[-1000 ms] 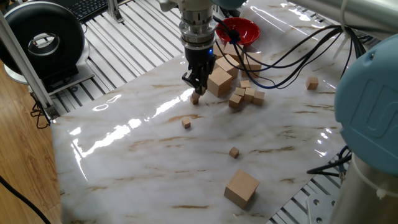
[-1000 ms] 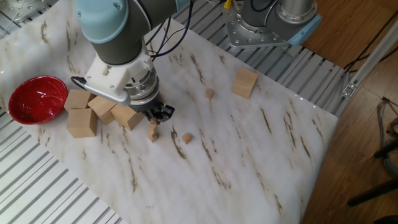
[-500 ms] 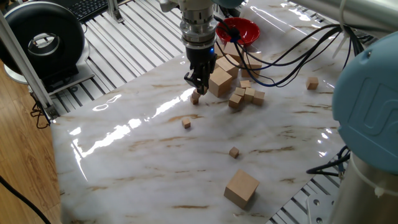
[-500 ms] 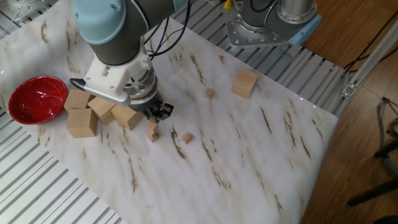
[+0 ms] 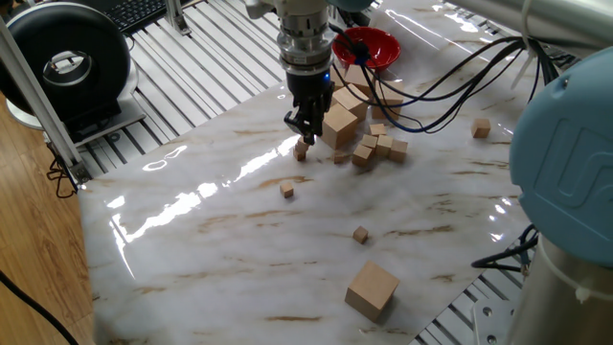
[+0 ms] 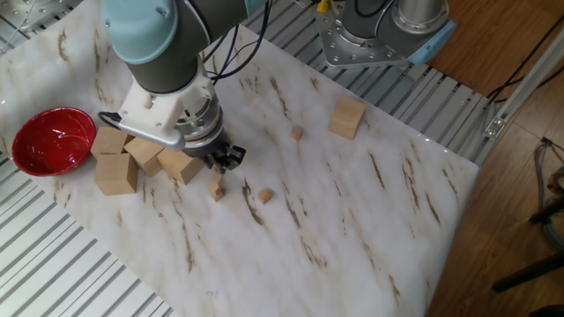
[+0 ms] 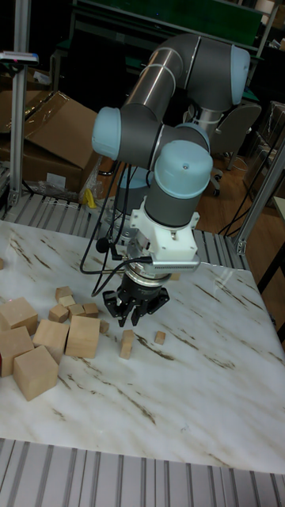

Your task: Stack the blocks in a vertical line of five

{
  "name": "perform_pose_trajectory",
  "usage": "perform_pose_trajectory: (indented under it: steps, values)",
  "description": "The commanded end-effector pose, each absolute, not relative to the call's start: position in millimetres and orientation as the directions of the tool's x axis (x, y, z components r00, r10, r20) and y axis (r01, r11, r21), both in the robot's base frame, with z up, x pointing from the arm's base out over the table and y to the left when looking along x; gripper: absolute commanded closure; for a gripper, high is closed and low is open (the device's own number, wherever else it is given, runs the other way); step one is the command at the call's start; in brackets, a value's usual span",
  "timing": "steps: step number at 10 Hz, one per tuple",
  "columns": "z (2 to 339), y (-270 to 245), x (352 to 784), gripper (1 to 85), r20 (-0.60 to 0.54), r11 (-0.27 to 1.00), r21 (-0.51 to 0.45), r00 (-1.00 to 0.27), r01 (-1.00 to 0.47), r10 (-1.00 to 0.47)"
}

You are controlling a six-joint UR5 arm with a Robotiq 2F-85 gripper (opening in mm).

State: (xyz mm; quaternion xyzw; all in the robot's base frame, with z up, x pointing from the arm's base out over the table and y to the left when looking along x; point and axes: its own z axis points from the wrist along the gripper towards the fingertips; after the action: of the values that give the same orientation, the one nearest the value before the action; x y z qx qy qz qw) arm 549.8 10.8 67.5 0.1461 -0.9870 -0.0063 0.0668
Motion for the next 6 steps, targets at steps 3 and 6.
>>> perform_pose_trajectory:
  steps: [3,6]
  values:
    - [70.9,1.5,554.8,54.3,0.075,0.921,0.014,-0.918,-0.389,-0.389]
    - [61.9,-3.2,544.9,52.0,0.101,0.866,-0.006,-0.862,-0.499,-0.496]
